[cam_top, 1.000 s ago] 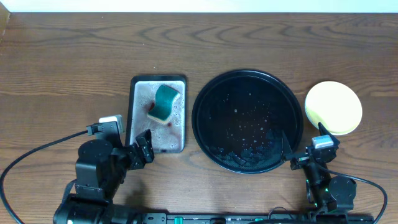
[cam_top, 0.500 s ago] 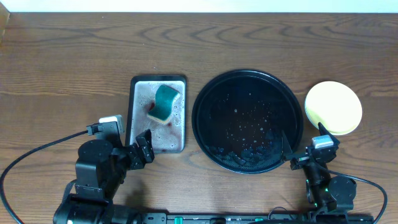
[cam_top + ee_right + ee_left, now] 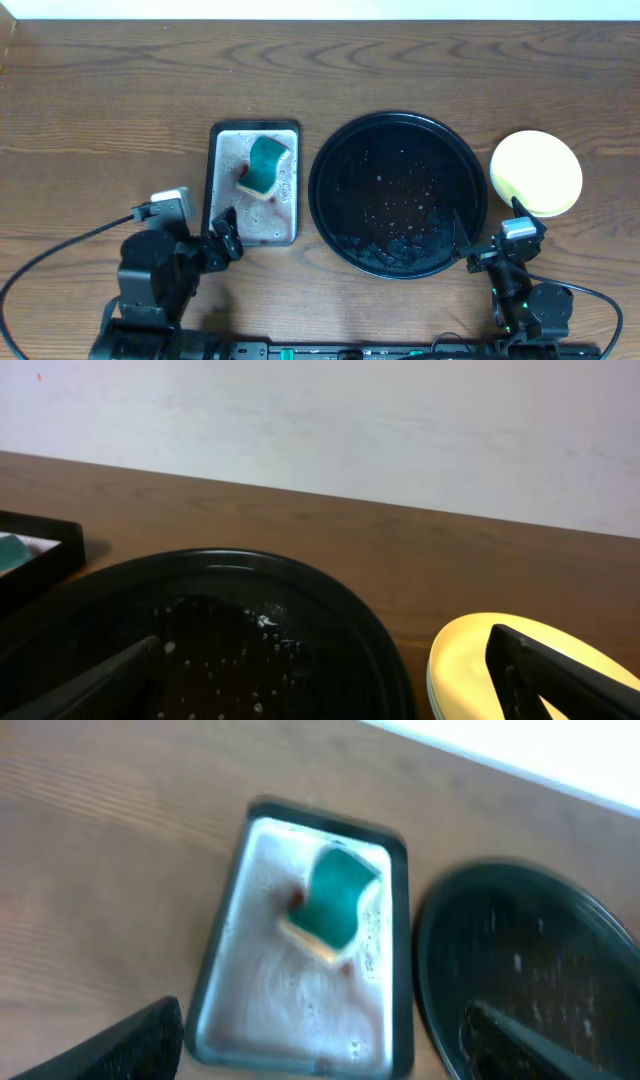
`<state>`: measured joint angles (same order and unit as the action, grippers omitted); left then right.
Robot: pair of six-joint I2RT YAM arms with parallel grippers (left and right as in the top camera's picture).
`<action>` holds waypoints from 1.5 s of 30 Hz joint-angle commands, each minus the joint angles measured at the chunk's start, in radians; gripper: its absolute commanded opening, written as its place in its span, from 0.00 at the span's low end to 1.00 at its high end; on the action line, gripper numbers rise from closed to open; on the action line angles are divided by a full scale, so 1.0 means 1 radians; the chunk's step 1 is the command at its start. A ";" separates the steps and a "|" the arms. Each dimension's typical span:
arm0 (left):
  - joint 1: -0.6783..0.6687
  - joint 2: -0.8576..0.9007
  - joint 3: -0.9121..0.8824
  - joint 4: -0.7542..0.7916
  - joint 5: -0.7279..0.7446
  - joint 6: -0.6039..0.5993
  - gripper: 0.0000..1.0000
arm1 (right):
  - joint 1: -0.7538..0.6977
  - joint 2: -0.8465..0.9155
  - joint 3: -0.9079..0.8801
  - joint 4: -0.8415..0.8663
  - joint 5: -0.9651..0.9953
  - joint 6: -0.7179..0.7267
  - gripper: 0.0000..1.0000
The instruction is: Clean dirty plates on tray and stack at the side
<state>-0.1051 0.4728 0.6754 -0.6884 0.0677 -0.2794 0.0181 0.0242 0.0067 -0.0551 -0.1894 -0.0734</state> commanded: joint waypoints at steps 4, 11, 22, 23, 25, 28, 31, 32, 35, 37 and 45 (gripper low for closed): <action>0.081 -0.229 -0.325 0.346 -0.004 0.021 0.88 | 0.016 0.002 0.000 -0.005 0.002 -0.003 0.99; 0.100 -0.453 -0.626 0.756 -0.002 0.088 0.88 | 0.016 0.002 0.000 -0.005 0.002 -0.003 0.99; 0.100 -0.472 -0.671 0.625 0.019 0.227 0.88 | 0.016 0.002 0.000 -0.005 0.002 -0.003 0.99; 0.100 -0.472 -0.671 0.625 0.019 0.227 0.88 | 0.016 0.002 0.000 -0.005 0.002 -0.003 0.99; 0.100 -0.472 -0.671 0.625 0.019 0.227 0.88 | 0.016 0.002 0.000 -0.005 0.002 -0.003 0.99; 0.100 -0.471 -0.671 0.625 0.019 0.227 0.88 | 0.016 0.002 0.000 -0.005 0.002 -0.003 0.99; 0.100 -0.469 -0.671 0.625 0.019 0.227 0.89 | 0.016 0.002 0.000 -0.005 0.002 -0.003 0.99; 0.100 -0.469 -0.671 0.625 0.019 0.227 0.88 | 0.016 0.002 0.000 -0.005 0.002 -0.003 0.99; 0.100 -0.469 -0.671 0.625 0.019 0.227 0.88 | 0.016 0.002 0.000 -0.005 0.002 -0.003 0.99; 0.100 -0.469 -0.671 0.625 0.019 0.227 0.88 | 0.016 0.002 0.000 -0.005 0.002 -0.003 0.99; 0.100 -0.469 -0.671 0.625 0.019 0.227 0.88 | 0.016 0.002 0.000 -0.005 0.002 -0.003 0.99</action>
<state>-0.0082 0.0101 0.0116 -0.0185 0.0719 -0.0700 0.0181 0.0261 0.0067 -0.0555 -0.1890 -0.0734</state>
